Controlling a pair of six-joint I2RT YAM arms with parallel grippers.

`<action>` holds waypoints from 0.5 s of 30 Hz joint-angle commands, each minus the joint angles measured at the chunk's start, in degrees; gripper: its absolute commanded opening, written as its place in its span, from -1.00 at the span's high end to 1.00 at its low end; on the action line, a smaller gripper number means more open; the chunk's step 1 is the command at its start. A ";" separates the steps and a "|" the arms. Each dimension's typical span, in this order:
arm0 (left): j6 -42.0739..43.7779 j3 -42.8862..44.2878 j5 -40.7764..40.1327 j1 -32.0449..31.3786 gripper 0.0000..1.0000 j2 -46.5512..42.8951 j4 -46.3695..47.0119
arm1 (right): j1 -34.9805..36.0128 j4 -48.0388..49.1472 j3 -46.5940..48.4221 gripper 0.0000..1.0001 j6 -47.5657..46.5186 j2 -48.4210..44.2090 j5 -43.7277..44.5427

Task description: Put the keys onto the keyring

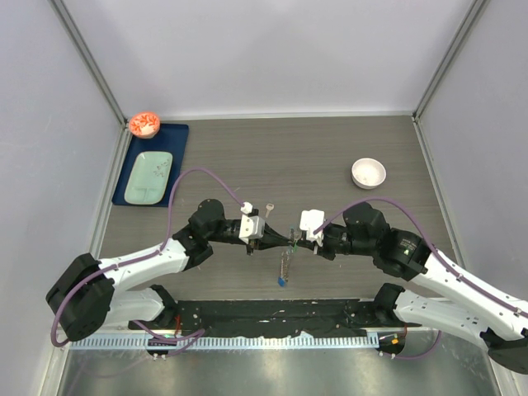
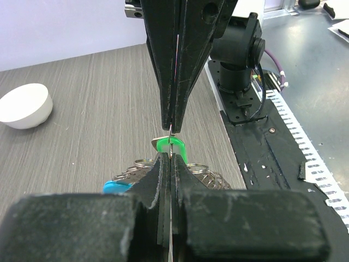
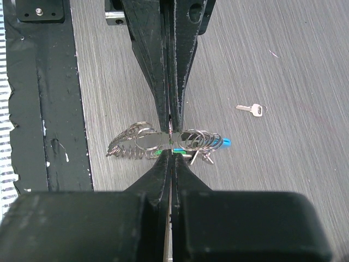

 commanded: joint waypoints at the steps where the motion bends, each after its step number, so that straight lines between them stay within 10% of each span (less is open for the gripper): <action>1: 0.05 0.72 0.69 0.20 1.00 -1.12 4.13 | 0.27 1.22 1.22 0.98 0.74 -0.39 -1.11; 15: 0.14 0.37 0.69 0.29 1.00 -1.21 4.13 | 0.27 1.31 1.22 0.99 1.01 0.05 -1.20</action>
